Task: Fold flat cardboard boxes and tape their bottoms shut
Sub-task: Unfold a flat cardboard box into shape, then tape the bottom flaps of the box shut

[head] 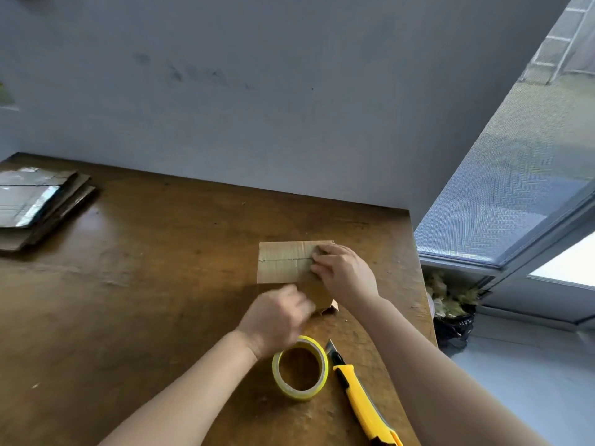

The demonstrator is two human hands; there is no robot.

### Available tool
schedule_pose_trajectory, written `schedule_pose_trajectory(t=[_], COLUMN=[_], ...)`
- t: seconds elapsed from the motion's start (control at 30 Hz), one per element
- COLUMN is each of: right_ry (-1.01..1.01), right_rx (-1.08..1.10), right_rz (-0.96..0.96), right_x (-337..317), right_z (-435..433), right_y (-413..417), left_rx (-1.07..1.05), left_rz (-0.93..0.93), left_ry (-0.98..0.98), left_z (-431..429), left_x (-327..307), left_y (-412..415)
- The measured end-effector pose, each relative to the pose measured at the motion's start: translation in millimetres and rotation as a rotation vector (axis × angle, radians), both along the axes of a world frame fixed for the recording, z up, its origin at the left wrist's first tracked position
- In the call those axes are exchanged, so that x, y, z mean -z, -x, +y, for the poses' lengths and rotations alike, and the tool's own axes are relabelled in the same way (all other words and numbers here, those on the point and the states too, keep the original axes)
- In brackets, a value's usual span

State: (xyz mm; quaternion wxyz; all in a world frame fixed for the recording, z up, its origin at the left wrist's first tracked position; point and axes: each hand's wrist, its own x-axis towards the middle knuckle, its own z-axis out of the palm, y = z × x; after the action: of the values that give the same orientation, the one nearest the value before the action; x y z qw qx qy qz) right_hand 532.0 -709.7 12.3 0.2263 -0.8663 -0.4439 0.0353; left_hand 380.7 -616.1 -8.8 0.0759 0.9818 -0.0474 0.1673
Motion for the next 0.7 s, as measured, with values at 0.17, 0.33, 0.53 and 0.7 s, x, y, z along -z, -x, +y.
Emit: schedule_pose_trajectory(t=[0.17,0.33,0.53,0.7], right_ry=[-0.012,-0.011,-0.038,-0.025], right_rx=[0.014,0.012,-0.008,-0.005], right_rz=[0.003,0.028,0.058,0.078], right_x=[1,0,-2,-7], right_z=[-1,-4,-6,-3], right_y=[4,5,1,-1], left_rx=[-0.180,-0.331,-0.329,-0.303], left_rz=[0.622,0.650,0.391,0.056], left_ry=[0.065,0.113,0.401,0.733], left_z=[-22,-25,-4,16], left_x=[43,44,-1,-47], left_y=[2,4,3,1])
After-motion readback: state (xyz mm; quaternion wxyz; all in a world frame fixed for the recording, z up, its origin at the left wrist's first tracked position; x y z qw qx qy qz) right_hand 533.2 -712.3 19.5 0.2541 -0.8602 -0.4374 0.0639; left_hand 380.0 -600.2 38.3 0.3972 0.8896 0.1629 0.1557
